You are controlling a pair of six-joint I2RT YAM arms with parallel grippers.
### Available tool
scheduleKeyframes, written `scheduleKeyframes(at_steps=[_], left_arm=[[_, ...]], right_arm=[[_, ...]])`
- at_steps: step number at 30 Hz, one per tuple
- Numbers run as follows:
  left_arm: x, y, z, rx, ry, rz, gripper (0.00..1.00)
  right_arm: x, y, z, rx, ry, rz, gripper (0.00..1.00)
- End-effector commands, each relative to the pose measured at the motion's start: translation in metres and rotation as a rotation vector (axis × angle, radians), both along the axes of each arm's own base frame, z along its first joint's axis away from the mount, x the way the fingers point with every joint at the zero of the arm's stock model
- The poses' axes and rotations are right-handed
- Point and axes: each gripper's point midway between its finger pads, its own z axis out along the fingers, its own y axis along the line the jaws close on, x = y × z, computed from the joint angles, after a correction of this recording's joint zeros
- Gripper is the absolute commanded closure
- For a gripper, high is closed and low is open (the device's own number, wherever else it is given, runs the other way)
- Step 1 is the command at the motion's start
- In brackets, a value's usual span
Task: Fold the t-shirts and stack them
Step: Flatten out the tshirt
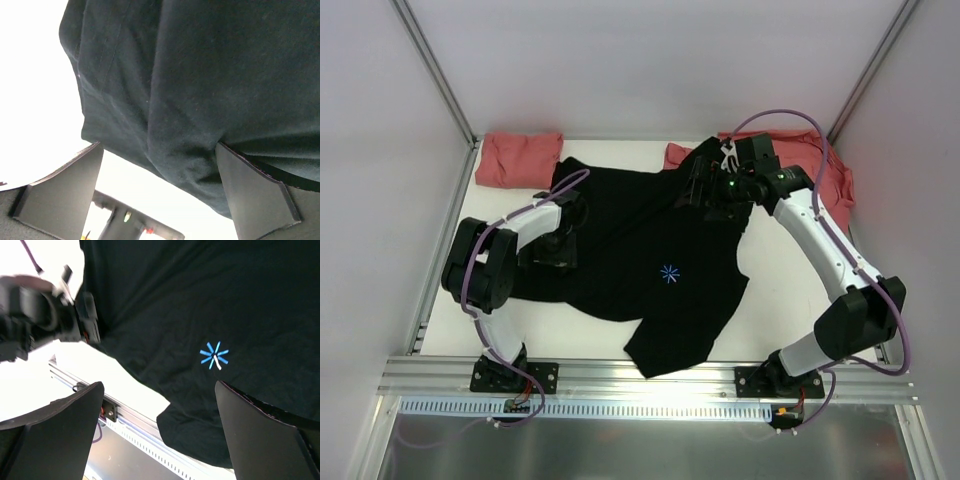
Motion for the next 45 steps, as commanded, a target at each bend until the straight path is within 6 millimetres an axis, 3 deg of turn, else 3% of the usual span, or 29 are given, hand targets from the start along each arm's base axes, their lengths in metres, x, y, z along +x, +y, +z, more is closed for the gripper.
scheduleKeyframes(at_steps=[1,8,13,17,21,22,23,24,25,26,27,28,29,30,31,32,34,36,37,38,40,42,45], left_arm=[[-0.089,0.016,0.000,0.125,0.348,0.022,0.01],[-0.098,0.005,0.012,0.090,0.332,0.055,0.02],[-0.036,-0.006,0.043,0.070,0.101,0.023,0.01],[0.026,-0.030,0.076,-0.006,-0.084,0.002,0.01],[0.070,-0.045,0.093,-0.082,-0.232,-0.006,0.01],[0.079,-0.048,0.103,-0.123,-0.287,-0.013,0.01],[0.099,-0.064,0.103,-0.234,-0.381,-0.034,0.01],[0.113,-0.062,0.111,-0.300,-0.461,-0.026,0.01],[0.122,-0.064,0.134,-0.377,-0.577,-0.023,0.01],[0.126,-0.061,0.130,-0.425,-0.619,0.005,0.02],[0.146,-0.065,0.146,-0.510,-0.717,0.020,0.05],[0.156,-0.047,0.147,-0.528,-0.749,0.095,0.10],[0.166,-0.043,0.154,-0.540,-0.772,0.100,0.15],[0.173,-0.040,0.155,-0.537,-0.775,0.092,0.20],[0.182,-0.034,0.143,-0.493,-0.741,0.054,0.21],[0.196,-0.033,0.157,-0.475,-0.772,0.023,0.21],[0.217,-0.025,0.153,-0.402,-0.794,-0.040,0.24],[0.237,-0.020,0.160,-0.357,-0.836,-0.072,0.26],[0.245,-0.018,0.138,-0.325,-0.778,-0.099,0.27],[0.261,-0.018,0.157,-0.316,-0.806,-0.112,0.28],[0.271,-0.019,0.133,-0.314,-0.737,-0.118,0.33],[0.276,-0.014,0.129,-0.290,-0.726,-0.114,0.36],[0.279,-0.005,0.106,-0.232,-0.675,-0.120,0.49]], right_arm=[[-0.002,0.001,0.033,0.064,-0.079,0.010,0.00],[-0.008,-0.010,0.022,0.034,-0.080,0.002,0.00],[0.000,-0.021,0.012,-0.025,-0.077,0.002,0.00],[-0.001,-0.022,-0.025,-0.077,0.039,0.047,0.01],[0.004,-0.021,-0.048,-0.101,0.089,0.058,0.01],[0.009,-0.020,-0.048,-0.103,0.083,0.057,0.00],[0.016,-0.020,-0.047,-0.107,0.069,0.051,0.01],[0.033,-0.017,-0.036,-0.101,0.033,0.040,0.00],[0.045,-0.016,-0.030,-0.092,0.009,0.031,0.00],[0.058,-0.014,-0.020,-0.080,-0.017,0.025,0.00],[0.076,-0.016,-0.027,-0.085,-0.001,0.005,0.01],[0.100,-0.013,0.007,-0.057,-0.078,-0.012,0.01],[0.114,-0.012,0.017,-0.035,-0.088,-0.029,0.01],[0.137,-0.016,0.003,-0.033,-0.055,-0.053,0.00],[0.155,-0.016,0.037,0.002,-0.131,-0.071,0.00],[0.166,-0.017,0.043,0.030,-0.139,-0.080,0.01],[0.195,-0.026,0.050,0.104,-0.147,-0.141,0.00],[0.206,-0.035,0.052,0.175,-0.127,-0.190,0.00],[0.212,-0.038,0.054,0.194,-0.146,-0.200,0.01],[0.211,-0.042,0.051,0.199,-0.136,-0.211,0.01],[0.212,-0.054,0.050,0.194,-0.143,-0.229,0.00],[0.208,-0.064,0.047,0.186,-0.131,-0.243,0.01],[0.203,-0.076,0.043,0.181,-0.115,-0.258,0.01]])
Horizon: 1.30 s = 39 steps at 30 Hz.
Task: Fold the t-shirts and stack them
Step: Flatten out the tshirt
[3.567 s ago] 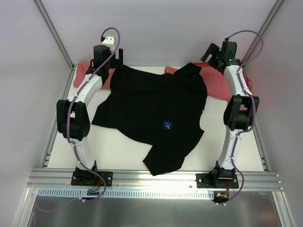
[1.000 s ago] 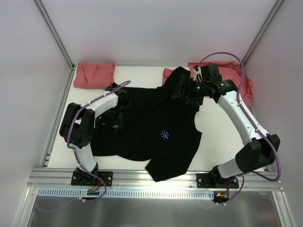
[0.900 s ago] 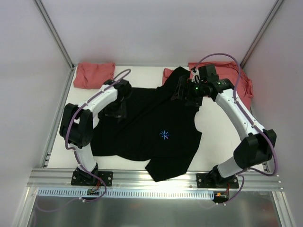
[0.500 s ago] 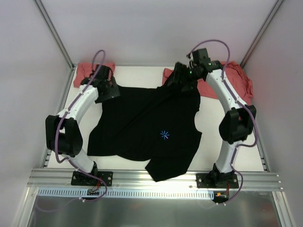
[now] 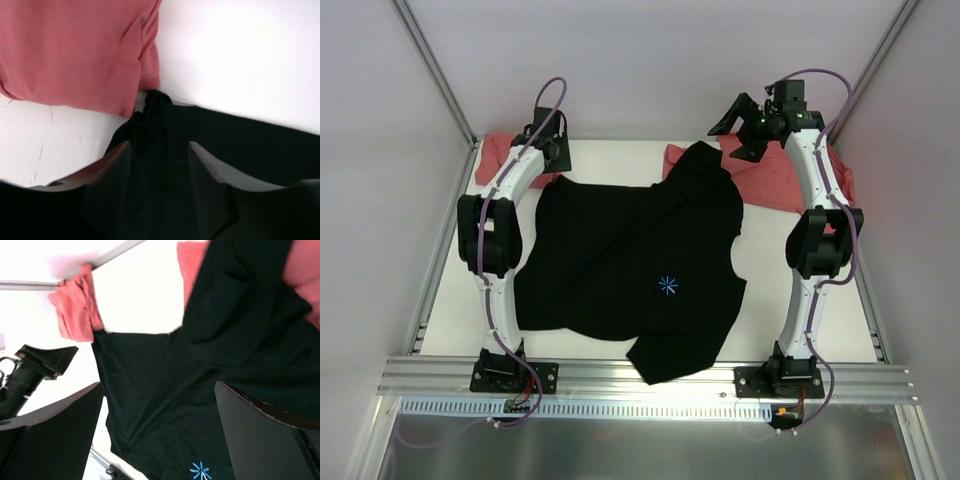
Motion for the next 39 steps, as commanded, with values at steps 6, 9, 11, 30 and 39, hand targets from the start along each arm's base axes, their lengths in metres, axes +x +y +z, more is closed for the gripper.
scheduleKeyframes(at_steps=[6,9,11,30,39], left_arm=[[0.000,0.032,-0.027,0.164,0.086,0.035,0.57],[-0.004,0.037,-0.039,0.153,0.111,0.049,0.57],[-0.005,0.041,-0.045,0.143,0.124,0.057,0.57],[0.002,0.037,-0.072,0.043,0.159,0.043,0.59],[0.004,0.036,-0.073,0.018,0.156,0.029,1.00]], right_arm=[[-0.020,-0.010,0.034,0.021,-0.047,0.014,0.00],[-0.021,-0.014,0.032,0.018,-0.037,0.010,0.01],[-0.021,-0.014,0.033,0.017,-0.038,0.009,0.01],[-0.024,-0.023,0.034,0.007,-0.030,-0.011,0.01],[-0.023,-0.021,0.037,0.015,-0.038,-0.008,0.01]])
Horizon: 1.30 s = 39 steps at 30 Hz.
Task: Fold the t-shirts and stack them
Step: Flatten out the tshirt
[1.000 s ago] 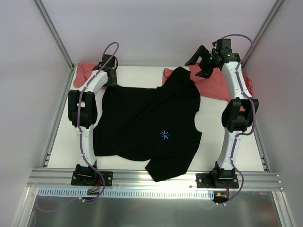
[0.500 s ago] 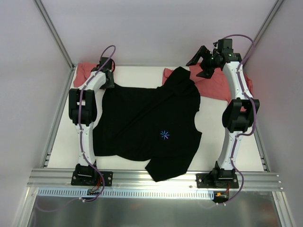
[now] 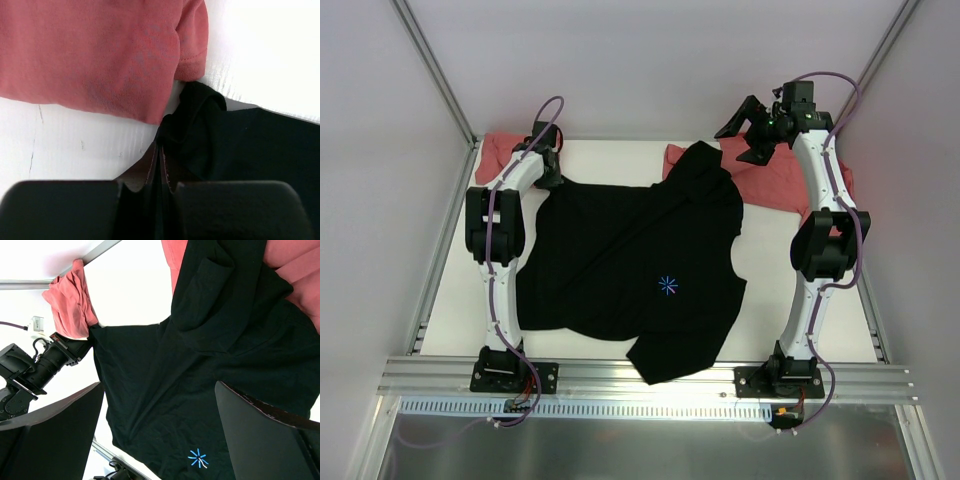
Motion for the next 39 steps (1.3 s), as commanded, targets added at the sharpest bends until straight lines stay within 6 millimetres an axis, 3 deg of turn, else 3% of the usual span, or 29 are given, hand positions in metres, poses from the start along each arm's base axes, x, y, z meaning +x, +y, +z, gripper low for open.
scheduleKeyframes(at_steps=[1,4,7,13,17,20,25,26,27,28,29,30,34,38,39], left_arm=[[0.012,0.005,0.019,-0.025,-0.053,0.015,1.00],[0.016,0.011,0.031,-0.003,-0.086,0.046,1.00],[0.026,0.023,0.061,0.053,-0.163,0.077,1.00],[0.055,0.065,0.164,0.219,-0.412,0.160,1.00],[0.065,0.078,0.203,0.295,-0.531,0.173,1.00],[0.066,0.086,0.216,0.346,-0.560,0.188,1.00],[0.061,0.092,0.203,0.374,-0.523,0.207,1.00],[0.058,0.093,0.196,0.375,-0.506,0.217,0.97],[0.057,0.094,0.194,0.381,-0.500,0.224,0.84],[0.054,0.096,0.193,0.391,-0.493,0.235,0.51],[0.052,0.098,0.193,0.395,-0.491,0.244,0.25],[0.050,0.099,0.191,0.400,-0.484,0.252,0.05],[0.043,0.103,0.200,0.413,-0.484,0.275,0.01],[0.031,0.081,0.217,0.233,-0.529,0.300,0.01],[0.031,0.065,0.211,0.156,-0.520,0.247,0.01]], right_arm=[[-0.010,-0.001,0.044,0.014,-0.095,0.012,0.01],[-0.010,-0.003,0.044,0.012,-0.098,0.015,0.01],[-0.011,-0.002,0.044,0.012,-0.098,0.019,0.00],[-0.009,0.000,0.042,0.030,-0.093,0.024,0.00],[-0.009,0.002,0.042,0.036,-0.092,0.032,0.01],[-0.010,0.002,0.039,0.038,-0.086,0.036,0.00],[-0.013,0.002,0.035,0.034,-0.073,0.038,0.01],[-0.014,0.001,0.035,0.032,-0.071,0.035,0.01],[-0.014,0.001,0.035,0.026,-0.074,0.033,0.01],[-0.014,0.000,0.035,0.021,-0.073,0.032,0.01],[-0.014,-0.001,0.034,0.016,-0.071,0.030,0.01],[-0.013,-0.003,0.033,0.001,-0.074,0.030,0.01],[-0.006,-0.008,0.023,-0.032,-0.067,0.029,0.01],[0.019,-0.009,-0.002,-0.029,-0.048,0.026,0.00],[0.032,-0.009,-0.015,-0.020,-0.042,0.025,0.00]])
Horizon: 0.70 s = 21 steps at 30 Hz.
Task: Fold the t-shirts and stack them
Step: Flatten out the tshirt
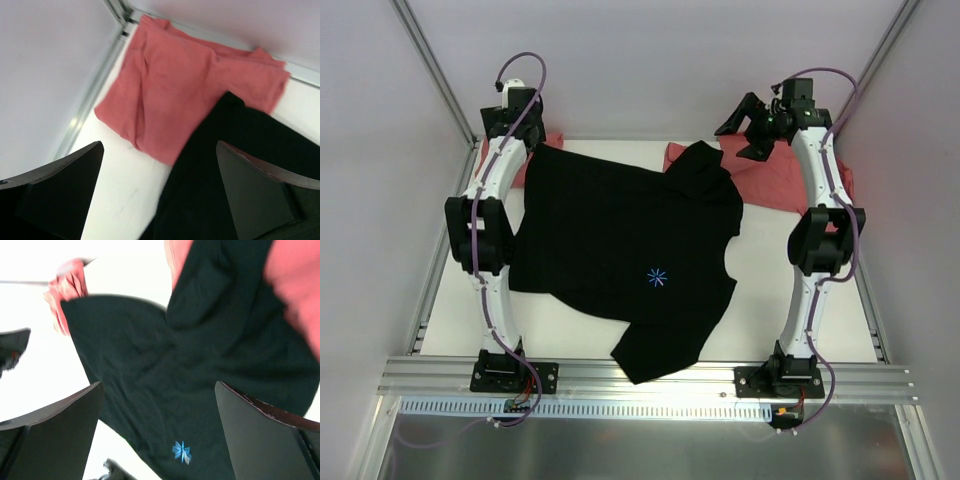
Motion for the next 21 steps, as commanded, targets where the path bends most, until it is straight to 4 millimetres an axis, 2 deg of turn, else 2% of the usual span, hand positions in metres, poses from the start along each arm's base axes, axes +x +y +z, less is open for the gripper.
scheduleKeyframes(at_steps=[1,2,3,4,5,6,7,9,10,14,18,21], left_arm=[[-0.020,-0.025,0.060,-0.181,-0.138,-0.057,0.01],[-0.030,-0.034,0.063,-0.235,-0.149,-0.072,0.01],[-0.030,-0.053,0.064,-0.297,-0.158,-0.157,0.02],[-0.035,-0.064,0.067,-0.325,-0.163,-0.181,0.03],[-0.047,-0.073,0.069,-0.360,-0.162,-0.209,0.03],[-0.050,-0.084,0.073,-0.381,-0.169,-0.264,0.06],[-0.058,-0.100,0.083,-0.412,-0.174,-0.319,0.06],[-0.071,-0.113,0.080,-0.428,-0.140,-0.389,0.08],[-0.080,-0.120,0.089,-0.421,-0.140,-0.420,0.08],[-0.102,-0.136,0.094,-0.415,-0.103,-0.498,0.08],[-0.116,-0.143,0.093,-0.403,-0.075,-0.528,0.08],[-0.122,-0.147,0.093,-0.398,-0.066,-0.532,0.09]], right_arm=[[0.037,-0.009,-0.014,-0.004,-0.054,-0.013,0.01],[0.047,-0.008,-0.019,0.019,-0.055,-0.032,0.01],[0.057,-0.006,-0.038,0.041,-0.038,-0.041,0.01],[0.075,-0.019,-0.039,0.064,-0.086,-0.077,0.01],[0.084,-0.020,-0.045,0.112,-0.069,-0.117,0.02],[0.091,-0.020,-0.053,0.147,-0.065,-0.134,0.02],[0.105,-0.024,-0.070,0.177,-0.075,-0.156,0.02],[0.117,-0.024,-0.082,0.246,-0.054,-0.205,0.02],[0.127,-0.023,-0.093,0.260,-0.075,-0.210,0.02],[0.147,-0.025,-0.105,0.311,-0.107,-0.256,0.04],[0.158,-0.023,-0.117,0.356,-0.106,-0.278,0.05],[0.161,-0.018,-0.113,0.383,-0.124,-0.279,0.05]])
